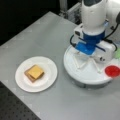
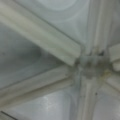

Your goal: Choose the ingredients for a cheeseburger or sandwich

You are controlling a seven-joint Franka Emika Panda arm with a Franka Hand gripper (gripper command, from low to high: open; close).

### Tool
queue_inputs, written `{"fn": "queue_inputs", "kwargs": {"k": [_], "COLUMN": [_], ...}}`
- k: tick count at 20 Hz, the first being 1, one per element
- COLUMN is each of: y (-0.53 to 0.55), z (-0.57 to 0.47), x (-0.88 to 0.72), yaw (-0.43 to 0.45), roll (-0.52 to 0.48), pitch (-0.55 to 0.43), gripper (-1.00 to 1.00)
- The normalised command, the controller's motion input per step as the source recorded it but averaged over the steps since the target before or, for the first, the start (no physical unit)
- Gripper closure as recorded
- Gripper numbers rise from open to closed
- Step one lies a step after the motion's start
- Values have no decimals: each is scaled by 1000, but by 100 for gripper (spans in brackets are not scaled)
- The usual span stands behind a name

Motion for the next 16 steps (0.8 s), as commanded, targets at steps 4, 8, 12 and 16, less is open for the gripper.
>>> {"fn": "queue_inputs", "kwargs": {"k": [4, 8, 12, 16], "y": [34, -17, 8, 35], "z": [-148, -207, -188, -146], "x": [-227, -217, -176, -125], "yaw": [-19, 19, 38, 62], "roll": [-63, -94, -138, -134], "pitch": [-208, -203, -175, -163], "gripper": [-100, -100, -100, -100]}}
